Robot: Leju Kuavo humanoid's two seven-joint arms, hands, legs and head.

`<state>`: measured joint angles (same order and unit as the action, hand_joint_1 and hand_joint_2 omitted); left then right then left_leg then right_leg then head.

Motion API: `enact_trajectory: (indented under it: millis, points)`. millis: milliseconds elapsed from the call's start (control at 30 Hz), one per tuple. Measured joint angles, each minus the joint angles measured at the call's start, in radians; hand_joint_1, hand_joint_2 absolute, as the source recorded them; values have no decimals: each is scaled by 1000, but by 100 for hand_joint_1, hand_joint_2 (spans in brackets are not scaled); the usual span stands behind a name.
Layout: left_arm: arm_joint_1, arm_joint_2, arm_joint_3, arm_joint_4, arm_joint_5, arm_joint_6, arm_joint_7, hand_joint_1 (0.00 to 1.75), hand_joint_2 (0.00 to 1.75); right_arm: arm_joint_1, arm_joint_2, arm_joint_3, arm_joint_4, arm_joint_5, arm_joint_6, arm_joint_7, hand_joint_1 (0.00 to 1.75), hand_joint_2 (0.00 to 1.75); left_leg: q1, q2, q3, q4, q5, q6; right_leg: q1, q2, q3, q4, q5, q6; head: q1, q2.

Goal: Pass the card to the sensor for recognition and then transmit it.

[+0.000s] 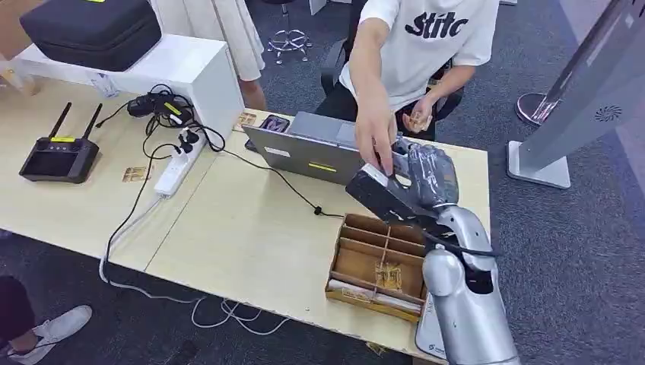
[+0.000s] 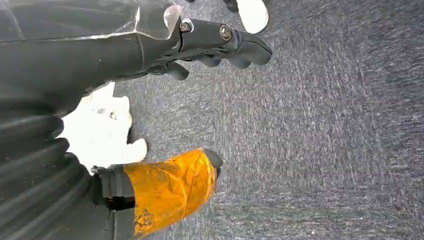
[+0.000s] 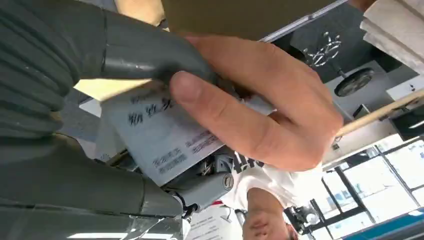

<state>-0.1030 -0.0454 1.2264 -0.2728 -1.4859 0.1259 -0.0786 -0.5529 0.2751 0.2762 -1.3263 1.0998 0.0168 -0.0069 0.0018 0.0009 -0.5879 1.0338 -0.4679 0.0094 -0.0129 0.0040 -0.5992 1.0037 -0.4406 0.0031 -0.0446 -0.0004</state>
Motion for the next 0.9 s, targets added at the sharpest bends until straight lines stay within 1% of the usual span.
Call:
enact_trajectory:
  millis: [133,167,333,433,500,600,633,700,833,900]
  points:
    - [-2,1,-5,0,-2,0,0,0,175,-36,13,2,56,0,0,1,103,175,0,0,0,0,0,0,0,0,0,0,0,0,0,0]
    - [-2,1,-5,0,-2,0,0,0,175,-43,16,3,68,0,0,1,0,175,0,0,0,0,0,0,0,0,0,0,0,0,0,0]
    - [-2,1,-6,0,-1,0,-1,0,175,-49,21,4,89,0,-2,1,0,175,0,0,-1,0,0,0,0,0,-1,0,0,0,0,0]
    - [-1,1,-6,0,9,2,2,0,175,-34,21,7,73,10,-14,-9,0,175,0,0,-1,0,0,0,0,0,-1,0,0,0,0,0]
    - [0,0,-6,0,21,6,5,0,175,-1,20,20,21,6,-31,-35,0,175,0,0,-1,0,0,0,0,0,-1,0,0,0,0,0]
    - [3,-1,-6,0,39,12,5,0,175,70,13,47,-86,-18,-34,-68,0,175,0,0,-1,0,-1,0,0,0,-2,0,0,0,0,0]
    - [5,-2,-5,0,48,16,5,0,175,105,-1,63,-146,-26,-39,-81,0,175,0,-1,-1,0,-1,0,0,-1,-1,-1,-1,0,0,0]
    - [11,-3,-4,0,58,21,5,0,175,171,-25,92,-222,-30,-49,-98,0,175,0,-1,-1,0,-1,0,0,-1,-2,-1,-2,1,0,0]
    - [15,-8,5,0,82,31,7,0,175,319,-109,177,-382,-21,-114,-135,0,175,0,-1,-2,0,-4,1,0,-1,-1,-1,-3,2,0,0]
    - [18,-10,8,0,88,34,7,0,175,386,-148,218,-434,-50,-137,-154,0,175,0,-1,-2,0,-5,1,0,-1,-1,-1,-3,2,0,0]
